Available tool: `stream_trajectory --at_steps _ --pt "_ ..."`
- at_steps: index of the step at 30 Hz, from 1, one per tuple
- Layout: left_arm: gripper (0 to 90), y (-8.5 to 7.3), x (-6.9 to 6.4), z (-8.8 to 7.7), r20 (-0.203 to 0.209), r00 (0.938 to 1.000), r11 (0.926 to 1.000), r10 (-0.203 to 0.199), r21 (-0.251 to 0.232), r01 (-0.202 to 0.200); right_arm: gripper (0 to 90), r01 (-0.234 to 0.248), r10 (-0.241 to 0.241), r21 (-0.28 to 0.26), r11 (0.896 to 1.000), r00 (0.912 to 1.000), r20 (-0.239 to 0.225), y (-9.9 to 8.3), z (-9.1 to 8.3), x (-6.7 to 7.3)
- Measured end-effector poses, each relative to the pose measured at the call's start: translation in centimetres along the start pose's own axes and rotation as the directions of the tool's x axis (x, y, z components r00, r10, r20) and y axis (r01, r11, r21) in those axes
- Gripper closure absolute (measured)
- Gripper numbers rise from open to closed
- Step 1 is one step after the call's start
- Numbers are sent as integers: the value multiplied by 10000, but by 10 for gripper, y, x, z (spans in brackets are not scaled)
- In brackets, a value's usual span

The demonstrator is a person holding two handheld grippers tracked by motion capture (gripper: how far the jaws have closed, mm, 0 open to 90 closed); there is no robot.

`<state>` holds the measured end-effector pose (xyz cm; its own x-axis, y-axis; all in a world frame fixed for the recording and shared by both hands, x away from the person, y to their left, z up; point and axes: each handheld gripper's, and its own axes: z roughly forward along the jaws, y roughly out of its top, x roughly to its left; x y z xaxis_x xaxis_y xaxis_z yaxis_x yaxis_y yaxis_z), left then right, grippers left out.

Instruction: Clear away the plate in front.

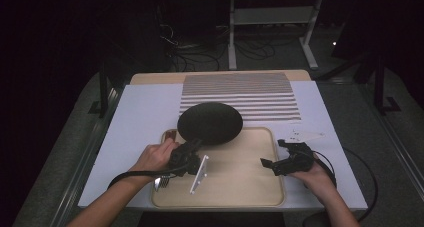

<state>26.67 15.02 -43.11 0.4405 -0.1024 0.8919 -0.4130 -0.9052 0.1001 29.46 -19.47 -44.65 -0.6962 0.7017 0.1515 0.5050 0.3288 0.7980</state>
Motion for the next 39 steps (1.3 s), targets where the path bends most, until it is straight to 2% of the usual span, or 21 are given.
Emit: stream_trajectory --at_steps 7,18,28,33,37,39 --pt "856 8 -18 -18 -92 10000 10000 38 -61 -38 4 -6 6 3 10000 10000 66 1 1 -1" --pt "850 20 -36 -34 69 10000 9998 48 -175 -47 4 -72 72 -39 10000 9999 147 1 0 -2" --pt "853 28 -48 -37 162 9998 9996 152 -225 -149 4 -107 107 -6 9999 9998 160 0 0 -2" --pt "871 29 -55 -37 563 9984 9995 47 -324 -28 4 -106 106 9 9999 9998 156 0 0 -3" --pt "876 31 -61 -35 602 9976 9992 337 -248 -322 4 -95 95 38 9999 9999 135 0 0 -2" --pt "873 31 -62 -34 602 9981 9993 152 -346 -131 4 -104 103 34 9999 9998 140 0 0 -2"
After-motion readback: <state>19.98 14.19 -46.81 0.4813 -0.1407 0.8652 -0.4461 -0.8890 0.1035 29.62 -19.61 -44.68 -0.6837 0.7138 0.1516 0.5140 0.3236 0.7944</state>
